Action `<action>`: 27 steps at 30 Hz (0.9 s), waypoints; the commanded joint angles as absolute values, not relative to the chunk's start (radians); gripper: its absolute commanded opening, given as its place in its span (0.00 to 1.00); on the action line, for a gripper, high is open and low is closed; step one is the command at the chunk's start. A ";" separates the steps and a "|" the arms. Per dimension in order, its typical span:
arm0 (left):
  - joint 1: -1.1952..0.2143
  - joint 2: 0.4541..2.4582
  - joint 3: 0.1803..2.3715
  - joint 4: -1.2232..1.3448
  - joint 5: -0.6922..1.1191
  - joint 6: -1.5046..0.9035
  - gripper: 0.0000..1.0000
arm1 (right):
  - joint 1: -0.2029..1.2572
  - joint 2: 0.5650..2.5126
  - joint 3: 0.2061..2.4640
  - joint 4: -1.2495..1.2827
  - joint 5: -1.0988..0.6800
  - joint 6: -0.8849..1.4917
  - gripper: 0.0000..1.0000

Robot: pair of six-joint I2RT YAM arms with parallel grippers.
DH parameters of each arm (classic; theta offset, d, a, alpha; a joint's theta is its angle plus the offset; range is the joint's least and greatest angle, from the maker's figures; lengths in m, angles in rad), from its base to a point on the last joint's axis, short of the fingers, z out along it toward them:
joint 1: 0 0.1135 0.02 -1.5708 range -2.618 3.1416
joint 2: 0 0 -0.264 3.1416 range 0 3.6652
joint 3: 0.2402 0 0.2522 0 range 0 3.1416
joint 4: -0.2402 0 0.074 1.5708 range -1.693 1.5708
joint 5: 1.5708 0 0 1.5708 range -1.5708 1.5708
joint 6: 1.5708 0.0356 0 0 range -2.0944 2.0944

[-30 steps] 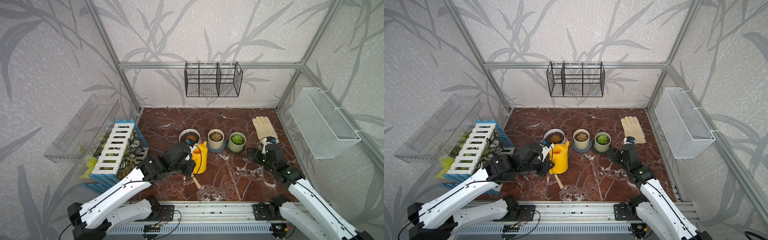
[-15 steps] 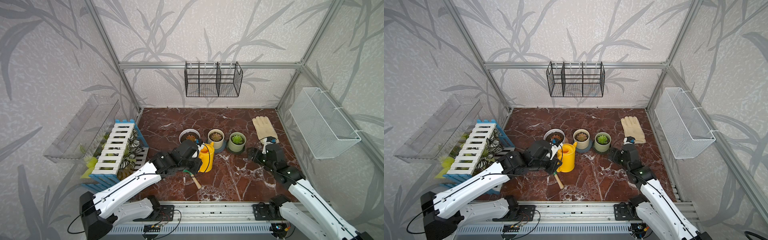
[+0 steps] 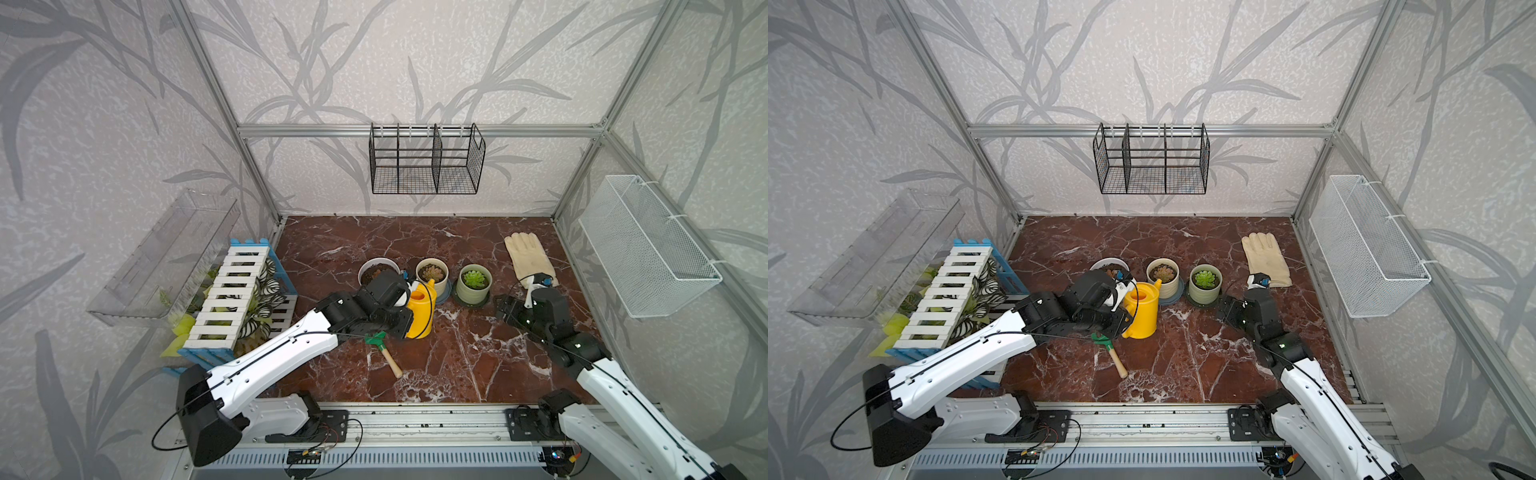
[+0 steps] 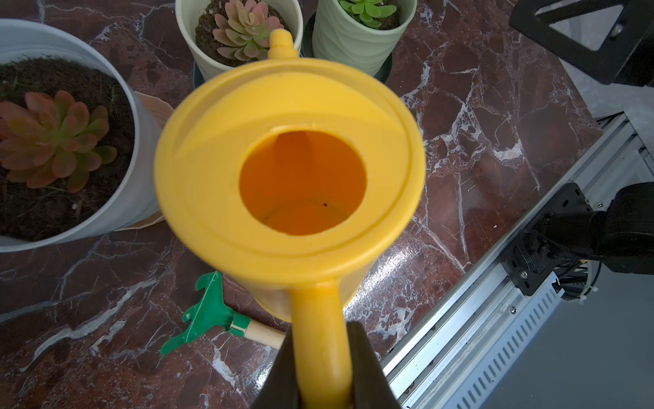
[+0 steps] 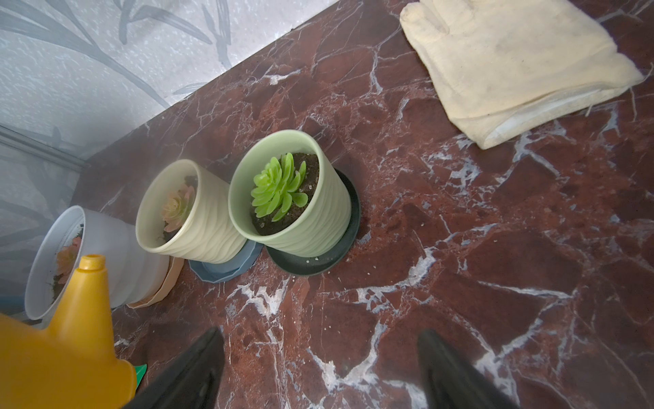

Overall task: Water the succulent around the soil edge
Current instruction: Water the soil of the potted plant with water.

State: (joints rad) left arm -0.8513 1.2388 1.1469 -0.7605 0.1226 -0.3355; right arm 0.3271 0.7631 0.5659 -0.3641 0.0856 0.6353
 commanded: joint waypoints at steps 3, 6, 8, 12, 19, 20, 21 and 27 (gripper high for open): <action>-0.832 1.295 1.242 -0.830 0.114 -0.350 0.00 | 0.324 0.744 0.554 -0.361 0.100 0.634 0.87; -0.824 1.327 1.283 -0.866 0.112 -0.355 0.00 | 0.324 0.741 0.554 -0.362 0.103 0.634 0.87; -0.818 1.343 1.304 -0.885 0.109 -0.359 0.00 | 0.323 0.741 0.554 -0.362 0.102 0.634 0.87; -0.807 1.370 1.338 -0.922 0.103 -0.360 0.00 | 0.323 0.739 0.554 -0.364 0.103 0.634 0.87; -0.800 1.402 1.363 -0.939 0.126 -0.356 0.00 | 0.323 0.738 0.554 -0.364 0.103 0.634 0.87; -0.800 1.404 1.363 -0.937 0.132 -0.356 0.00 | 0.324 0.738 0.555 -0.364 0.103 0.634 0.87; -0.800 1.406 1.365 -0.932 0.136 -0.355 0.00 | 0.324 0.738 0.554 -0.364 0.103 0.634 0.87; -0.804 1.418 1.372 -0.900 0.167 -0.349 0.00 | 0.324 0.739 0.554 -0.362 0.103 0.634 0.87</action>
